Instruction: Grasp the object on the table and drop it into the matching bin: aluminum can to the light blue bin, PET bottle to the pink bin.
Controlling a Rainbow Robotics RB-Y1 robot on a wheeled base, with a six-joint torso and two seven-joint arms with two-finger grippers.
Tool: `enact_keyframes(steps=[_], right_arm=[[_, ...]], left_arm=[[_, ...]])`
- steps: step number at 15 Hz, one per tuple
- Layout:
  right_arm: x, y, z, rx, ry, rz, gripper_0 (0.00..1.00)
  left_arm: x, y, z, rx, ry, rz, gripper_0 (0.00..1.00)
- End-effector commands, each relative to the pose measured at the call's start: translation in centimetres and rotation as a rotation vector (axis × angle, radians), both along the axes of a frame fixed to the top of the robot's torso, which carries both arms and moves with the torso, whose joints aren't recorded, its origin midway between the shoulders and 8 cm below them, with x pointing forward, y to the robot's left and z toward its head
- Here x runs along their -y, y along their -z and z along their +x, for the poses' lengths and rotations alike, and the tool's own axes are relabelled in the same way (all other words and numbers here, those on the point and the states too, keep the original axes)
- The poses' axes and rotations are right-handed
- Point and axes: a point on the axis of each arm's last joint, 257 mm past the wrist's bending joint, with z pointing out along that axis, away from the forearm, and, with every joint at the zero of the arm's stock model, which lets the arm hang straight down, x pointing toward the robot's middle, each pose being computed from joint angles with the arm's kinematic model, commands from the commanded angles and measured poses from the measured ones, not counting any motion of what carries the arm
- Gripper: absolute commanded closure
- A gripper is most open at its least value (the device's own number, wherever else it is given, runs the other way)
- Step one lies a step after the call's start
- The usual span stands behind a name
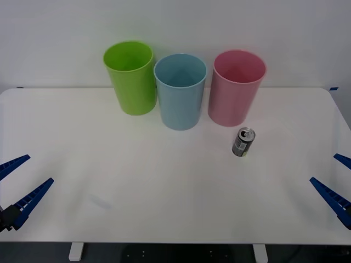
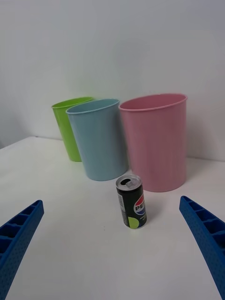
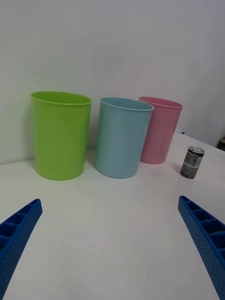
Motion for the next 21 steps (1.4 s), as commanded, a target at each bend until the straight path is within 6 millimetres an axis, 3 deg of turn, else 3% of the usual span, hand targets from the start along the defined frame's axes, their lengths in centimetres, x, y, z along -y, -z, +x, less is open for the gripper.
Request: enact_keyframes(steps=[1, 2, 5, 13, 21], right_arm=[[0.0, 0.0, 0.0, 0.000, 0.000, 0.000, 0.00], [-0.3, 0.9, -0.2, -0.016, 0.004, 0.029, 0.00], [-0.8, 0.5, 0.0, -0.018, -0.013, 0.039, 0.00], [1.0, 2.5, -0.6, -0.056, 0.058, -0.006, 0.00], [-1.2, 6.7, 1.6, -0.049, 0.131, -0.128, 0.00]], left_arm=[[0.0, 0.0, 0.0, 0.000, 0.000, 0.000, 0.00], [0.0, 0.0, 0.0, 0.000, 0.000, 0.000, 0.00], [0.0, 0.0, 0.0, 0.000, 0.000, 0.000, 0.00], [0.0, 0.0, 0.0, 0.000, 0.000, 0.000, 0.00], [0.0, 0.0, 0.0, 0.000, 0.000, 0.000, 0.00]])
